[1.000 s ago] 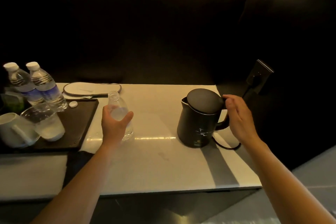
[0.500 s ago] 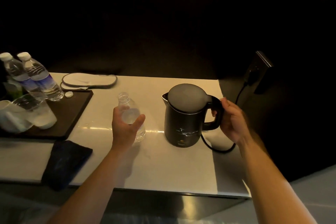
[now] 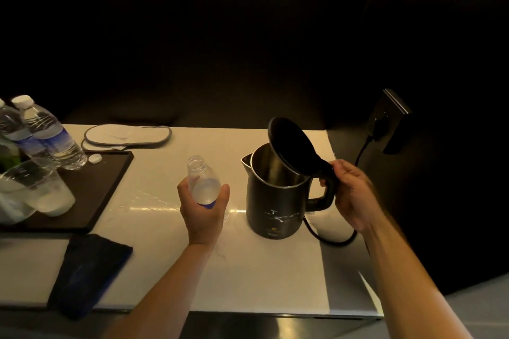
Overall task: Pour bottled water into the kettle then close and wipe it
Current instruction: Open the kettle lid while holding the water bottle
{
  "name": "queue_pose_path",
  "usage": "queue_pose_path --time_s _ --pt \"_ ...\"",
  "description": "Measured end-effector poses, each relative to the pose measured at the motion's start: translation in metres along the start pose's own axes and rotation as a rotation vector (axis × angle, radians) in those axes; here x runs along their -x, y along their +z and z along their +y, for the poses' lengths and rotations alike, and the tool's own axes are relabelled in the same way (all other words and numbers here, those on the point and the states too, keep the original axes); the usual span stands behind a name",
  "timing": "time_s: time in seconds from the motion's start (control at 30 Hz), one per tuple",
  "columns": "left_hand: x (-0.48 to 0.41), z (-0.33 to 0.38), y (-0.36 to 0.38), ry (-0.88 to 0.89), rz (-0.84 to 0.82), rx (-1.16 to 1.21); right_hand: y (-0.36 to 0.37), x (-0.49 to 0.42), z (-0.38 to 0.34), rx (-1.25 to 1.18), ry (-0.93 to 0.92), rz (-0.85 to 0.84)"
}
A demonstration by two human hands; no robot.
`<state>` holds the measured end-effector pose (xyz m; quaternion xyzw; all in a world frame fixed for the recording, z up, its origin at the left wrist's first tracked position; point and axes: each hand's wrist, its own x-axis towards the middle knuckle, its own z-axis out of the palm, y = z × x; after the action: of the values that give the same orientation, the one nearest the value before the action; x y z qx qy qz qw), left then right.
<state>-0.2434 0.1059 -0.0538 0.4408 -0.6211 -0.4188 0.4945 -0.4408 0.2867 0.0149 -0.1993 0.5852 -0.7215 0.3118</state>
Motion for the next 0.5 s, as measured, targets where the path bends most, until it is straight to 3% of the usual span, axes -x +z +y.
queue_pose_path --time_s 0.1,0.27,0.5 --pt "-0.003 0.004 -0.001 -0.011 0.008 0.030 0.011 0.010 -0.010 0.327 -0.138 0.043" --pt "-0.020 0.014 -0.013 0.084 -0.085 0.066 0.036 0.021 -0.022 0.702 -0.286 -0.045" --pt "-0.053 0.040 -0.036 0.191 -0.352 0.074 0.051 0.013 -0.005 0.756 -0.359 0.097"
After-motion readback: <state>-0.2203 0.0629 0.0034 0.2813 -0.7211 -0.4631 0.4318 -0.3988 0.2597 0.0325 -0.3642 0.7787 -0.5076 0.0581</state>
